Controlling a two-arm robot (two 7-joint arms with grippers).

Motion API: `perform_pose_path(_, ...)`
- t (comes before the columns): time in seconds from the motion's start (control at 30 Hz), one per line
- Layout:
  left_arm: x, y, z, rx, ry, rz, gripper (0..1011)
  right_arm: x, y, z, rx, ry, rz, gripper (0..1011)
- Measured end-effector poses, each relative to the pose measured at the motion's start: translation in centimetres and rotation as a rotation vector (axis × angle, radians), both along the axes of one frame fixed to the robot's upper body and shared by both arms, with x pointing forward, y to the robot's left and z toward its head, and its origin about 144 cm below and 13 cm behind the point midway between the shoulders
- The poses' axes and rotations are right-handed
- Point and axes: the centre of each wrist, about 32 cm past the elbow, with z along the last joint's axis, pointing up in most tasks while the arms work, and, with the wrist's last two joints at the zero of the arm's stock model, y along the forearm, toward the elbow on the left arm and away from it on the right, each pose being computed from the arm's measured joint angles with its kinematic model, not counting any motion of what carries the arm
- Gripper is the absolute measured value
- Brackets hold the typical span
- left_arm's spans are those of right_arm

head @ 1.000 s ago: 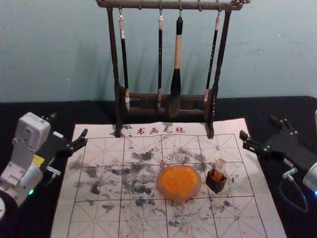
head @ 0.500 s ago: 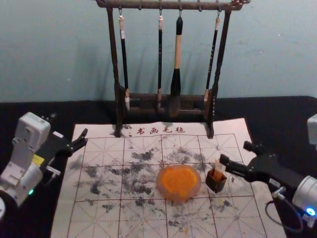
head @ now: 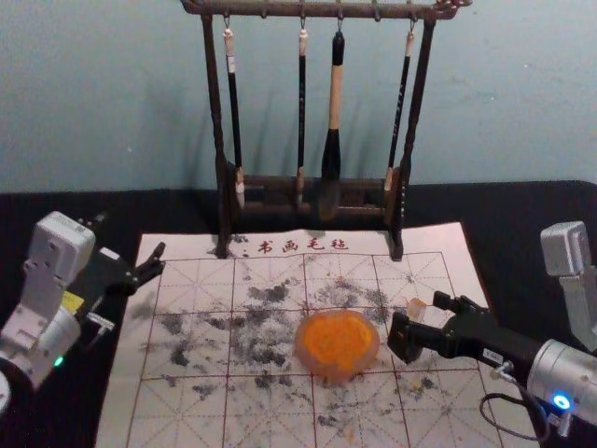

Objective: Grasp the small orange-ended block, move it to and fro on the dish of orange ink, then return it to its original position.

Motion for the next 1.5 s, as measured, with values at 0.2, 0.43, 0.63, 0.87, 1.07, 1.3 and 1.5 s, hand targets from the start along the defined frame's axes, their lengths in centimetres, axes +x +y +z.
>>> perform_pose_path(0.2,0.0,0.0,0.0,0.000,0.000,0.000,1001,0.6,0.1,-0.2,0.000,0.017,0.003,1002)
perform_pose_path(0.43,0.0,0.0,0.0,0.000,0.000,0.000,1001,1.0,0.1,-0.3,0.003,0.029,-0.001,1002)
perform_pose_path(0.63,0.0,0.0,0.0,0.000,0.000,0.000,1001,1.3,0.2,-0.6,0.005,0.036,-0.005,1002)
perform_pose_path(0.87,0.0,0.0,0.0,0.000,0.000,0.000,1001,1.7,0.3,-0.8,0.003,0.037,-0.009,1002)
perform_pose_path(1.07,0.0,0.0,0.0,0.000,0.000,0.000,1001,2.0,0.5,-1.0,0.004,0.034,-0.011,1002)
perform_pose_path(1.3,0.0,0.0,0.0,0.000,0.000,0.000,1001,2.2,0.7,-1.0,0.006,0.033,-0.013,1002)
perform_pose_path(1.5,0.0,0.0,0.0,0.000,0.000,0.000,1001,2.2,0.7,-1.0,0.006,0.033,-0.014,1002)
